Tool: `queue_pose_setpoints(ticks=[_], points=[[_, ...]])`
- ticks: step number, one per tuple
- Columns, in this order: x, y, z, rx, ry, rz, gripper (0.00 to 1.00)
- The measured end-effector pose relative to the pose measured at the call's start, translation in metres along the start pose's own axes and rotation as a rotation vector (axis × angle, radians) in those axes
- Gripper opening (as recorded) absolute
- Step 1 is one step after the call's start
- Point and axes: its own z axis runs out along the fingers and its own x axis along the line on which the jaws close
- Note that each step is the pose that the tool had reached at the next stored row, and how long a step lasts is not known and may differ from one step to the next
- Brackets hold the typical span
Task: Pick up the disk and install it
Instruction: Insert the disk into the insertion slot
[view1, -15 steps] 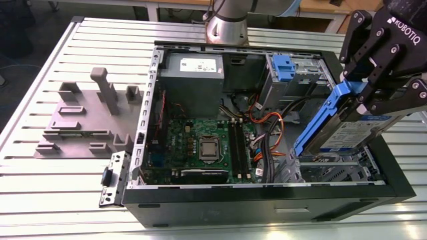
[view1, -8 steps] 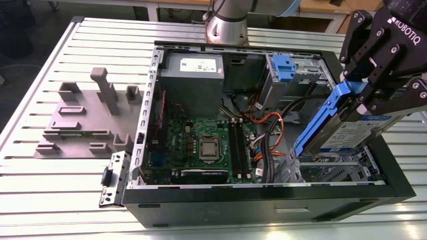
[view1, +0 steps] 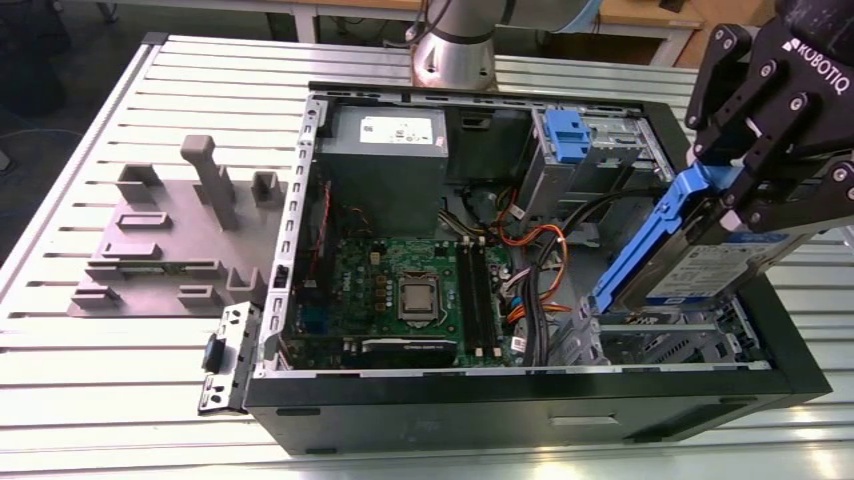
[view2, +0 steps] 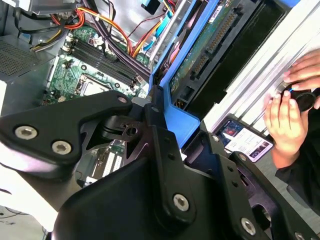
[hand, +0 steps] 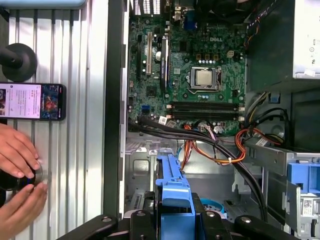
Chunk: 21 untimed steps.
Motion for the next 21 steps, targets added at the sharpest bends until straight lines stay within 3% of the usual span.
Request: queue_pose_setpoints(ticks=[21], points=[[0.0033, -0.0020, 0.0133, 0.0002, -0.0002, 0.001, 0.36]])
